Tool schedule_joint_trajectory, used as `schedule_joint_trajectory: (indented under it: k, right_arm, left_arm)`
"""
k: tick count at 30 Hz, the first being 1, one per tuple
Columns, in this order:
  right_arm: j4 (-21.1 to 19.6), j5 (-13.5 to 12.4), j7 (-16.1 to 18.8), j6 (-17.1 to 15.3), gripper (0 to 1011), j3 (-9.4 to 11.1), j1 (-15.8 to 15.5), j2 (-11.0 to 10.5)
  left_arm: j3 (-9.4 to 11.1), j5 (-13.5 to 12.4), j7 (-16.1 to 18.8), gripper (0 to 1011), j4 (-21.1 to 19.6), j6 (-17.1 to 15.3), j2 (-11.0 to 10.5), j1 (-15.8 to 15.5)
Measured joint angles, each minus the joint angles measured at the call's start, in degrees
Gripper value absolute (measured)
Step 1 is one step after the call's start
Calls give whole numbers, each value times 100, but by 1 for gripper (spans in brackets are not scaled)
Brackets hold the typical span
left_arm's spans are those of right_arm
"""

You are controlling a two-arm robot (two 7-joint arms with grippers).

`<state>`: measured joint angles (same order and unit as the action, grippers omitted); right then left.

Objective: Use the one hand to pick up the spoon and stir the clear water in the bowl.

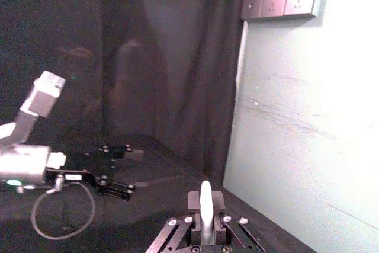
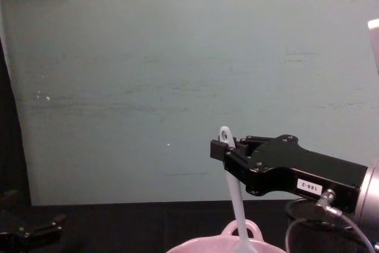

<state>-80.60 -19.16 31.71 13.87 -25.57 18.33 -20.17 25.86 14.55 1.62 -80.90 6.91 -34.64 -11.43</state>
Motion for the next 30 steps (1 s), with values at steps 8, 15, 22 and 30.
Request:
schedule_joint_trajectory:
  k: [8,15,22,30]
  right_arm:
    - [-143,-143,152,36,119,-90,-130,58]
    - [18,-219,315,60,119,-296,-27,232]
    - [301,-244,400,187,119,-428,187,440]
    - [685,-111,308,413,119,-466,450,649]
  left_arm:
    - [0,0,0,1005,0,0,0,0]
    - [0,0,0,1005,0,0,0,0]
    - [0,0,0,1005,0,0,0,0]
    - [0,0,0,1005,0,0,0,0]
